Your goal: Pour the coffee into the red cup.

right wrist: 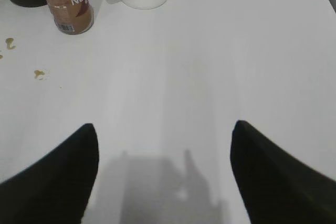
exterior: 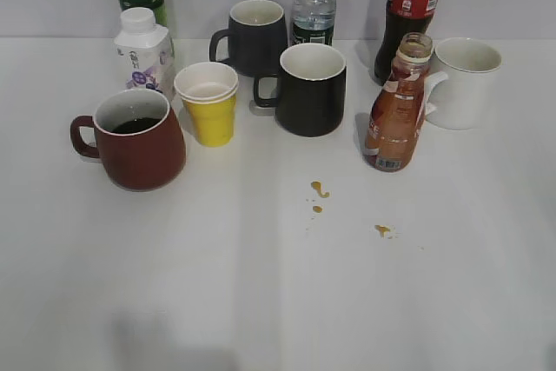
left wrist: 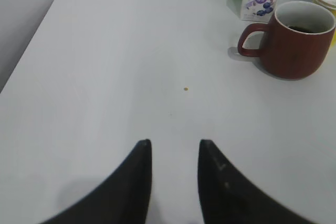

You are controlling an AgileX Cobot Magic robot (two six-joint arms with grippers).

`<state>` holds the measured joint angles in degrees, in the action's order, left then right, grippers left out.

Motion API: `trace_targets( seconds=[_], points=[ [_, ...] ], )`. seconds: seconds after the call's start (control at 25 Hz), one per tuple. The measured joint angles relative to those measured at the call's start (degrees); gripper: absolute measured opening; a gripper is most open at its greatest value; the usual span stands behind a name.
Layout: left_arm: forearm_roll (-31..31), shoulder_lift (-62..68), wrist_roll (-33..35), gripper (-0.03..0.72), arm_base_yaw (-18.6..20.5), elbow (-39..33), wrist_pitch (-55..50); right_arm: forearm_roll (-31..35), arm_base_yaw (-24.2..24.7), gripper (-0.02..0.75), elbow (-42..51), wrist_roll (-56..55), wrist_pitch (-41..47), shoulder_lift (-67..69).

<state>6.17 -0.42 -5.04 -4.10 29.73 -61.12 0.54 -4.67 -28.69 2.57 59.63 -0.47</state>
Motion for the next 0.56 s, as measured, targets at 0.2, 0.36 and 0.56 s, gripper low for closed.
trace_targets(
  seconds=[0.2,0.36,0.56],
  points=[
    [0.0,0.0,0.0,0.241,0.0,0.0,0.0,0.0,0.0,0.585,0.0,0.0,0.0,0.0],
    [0.0,0.0,0.0,0.241,0.0,0.0,0.0,0.0,0.0,0.585,0.0,0.0,0.0,0.0],
    [0.0,0.0,0.0,0.241,0.0,0.0,0.0,0.0,0.0,0.585,0.0,0.0,0.0,0.0]
  ],
)
